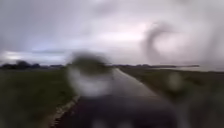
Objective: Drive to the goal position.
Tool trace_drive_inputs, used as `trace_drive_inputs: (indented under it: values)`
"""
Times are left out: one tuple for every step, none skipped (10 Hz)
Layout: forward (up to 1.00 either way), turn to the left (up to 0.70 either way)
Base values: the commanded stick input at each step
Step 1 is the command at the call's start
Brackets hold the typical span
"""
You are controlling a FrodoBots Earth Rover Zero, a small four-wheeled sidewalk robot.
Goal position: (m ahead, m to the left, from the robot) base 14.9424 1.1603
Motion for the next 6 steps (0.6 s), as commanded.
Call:
trace_drive_inputs:
  values:
    - [0.7, -0.14]
    - [0.7, -0.14]
    - [0.7, -0.14]
    - [0.7, -0.14]
    - [0.7, -0.14]
    - [0.7, -0.14]
